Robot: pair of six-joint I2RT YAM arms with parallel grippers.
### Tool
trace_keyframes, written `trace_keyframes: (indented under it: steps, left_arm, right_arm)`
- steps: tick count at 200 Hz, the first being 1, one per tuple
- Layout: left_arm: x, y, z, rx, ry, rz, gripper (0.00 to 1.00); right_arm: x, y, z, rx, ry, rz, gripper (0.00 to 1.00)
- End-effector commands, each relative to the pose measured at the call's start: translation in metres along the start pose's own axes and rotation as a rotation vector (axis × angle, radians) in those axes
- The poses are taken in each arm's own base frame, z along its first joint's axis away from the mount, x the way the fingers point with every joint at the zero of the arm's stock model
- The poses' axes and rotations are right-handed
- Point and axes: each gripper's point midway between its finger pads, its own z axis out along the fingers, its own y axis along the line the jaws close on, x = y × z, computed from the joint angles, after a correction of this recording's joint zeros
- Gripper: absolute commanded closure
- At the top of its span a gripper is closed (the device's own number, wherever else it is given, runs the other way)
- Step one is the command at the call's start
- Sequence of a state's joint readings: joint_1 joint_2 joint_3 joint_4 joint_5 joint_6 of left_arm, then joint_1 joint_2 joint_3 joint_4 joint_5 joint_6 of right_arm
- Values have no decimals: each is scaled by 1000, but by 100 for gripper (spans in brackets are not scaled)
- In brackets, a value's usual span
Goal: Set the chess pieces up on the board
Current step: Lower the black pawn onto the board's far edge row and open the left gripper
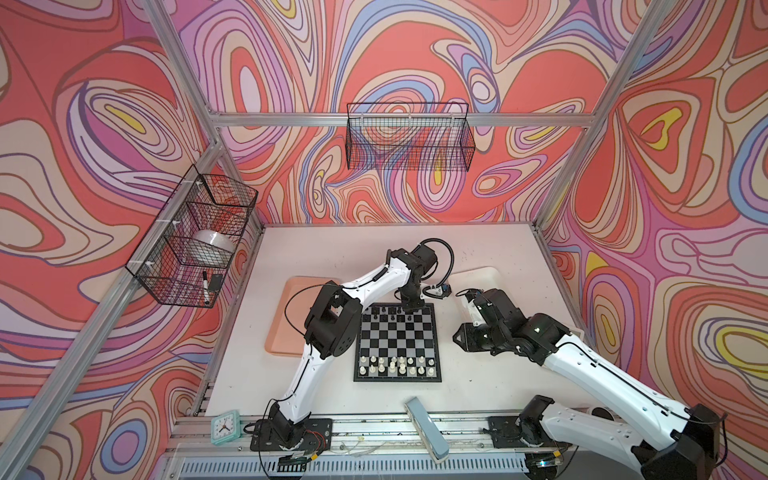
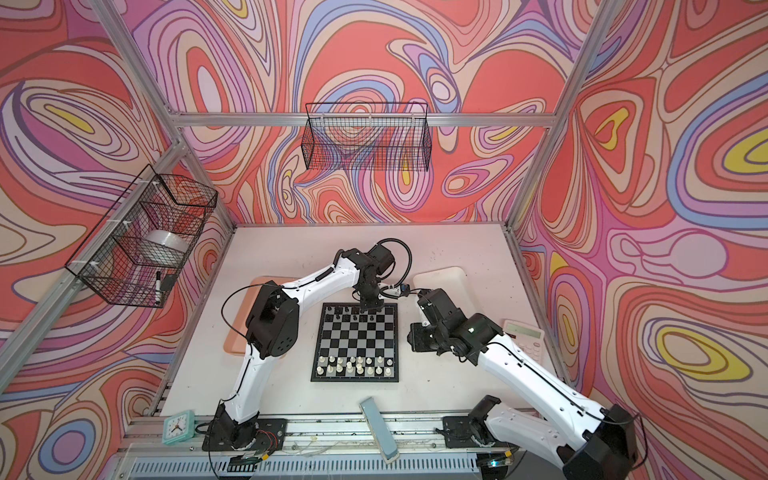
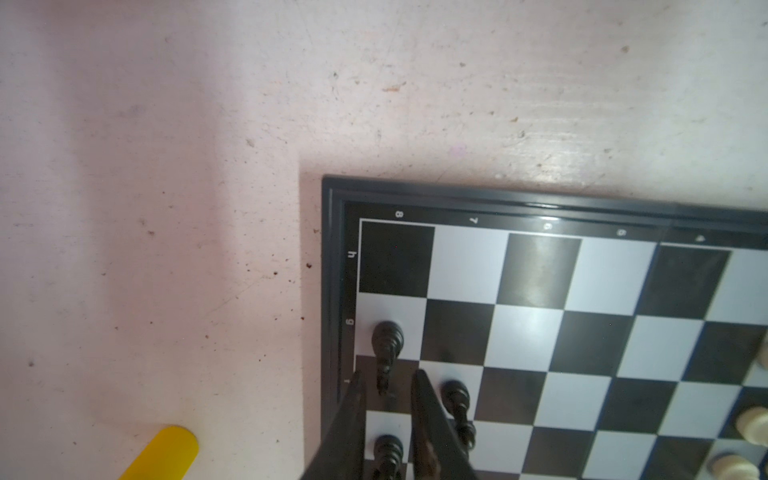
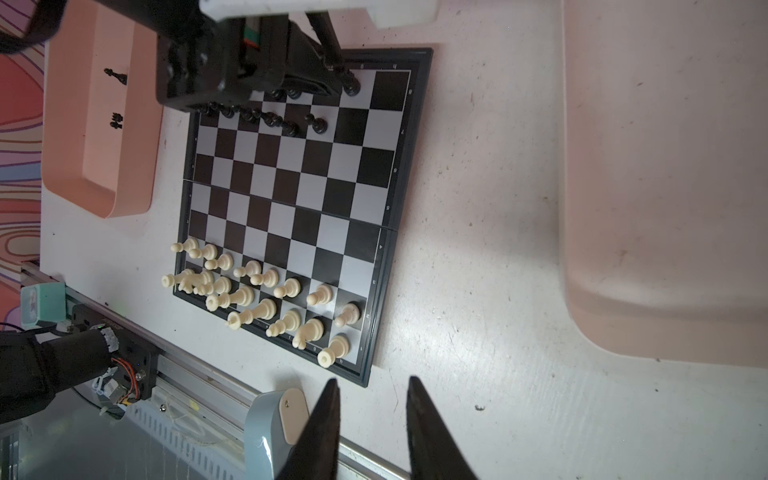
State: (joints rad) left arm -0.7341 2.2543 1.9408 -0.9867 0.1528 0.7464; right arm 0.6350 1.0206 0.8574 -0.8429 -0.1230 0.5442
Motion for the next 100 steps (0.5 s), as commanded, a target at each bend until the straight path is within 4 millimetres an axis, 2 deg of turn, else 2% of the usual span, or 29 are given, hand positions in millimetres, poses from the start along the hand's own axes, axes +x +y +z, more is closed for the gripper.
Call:
trace_keyframes:
  steps: [1, 44, 100]
  left_arm:
    - [-2, -7, -3, 10, 3, 8, 72]
    - [-1, -8, -11, 3, 0, 13, 63]
    - [-9, -3, -30, -22, -21, 12, 60]
  right_arm:
    - [1, -4, 0, 11, -6, 9, 72]
    - [1, -4, -1, 10, -8, 7, 72]
    - [-8, 1, -9, -9, -49, -1, 72]
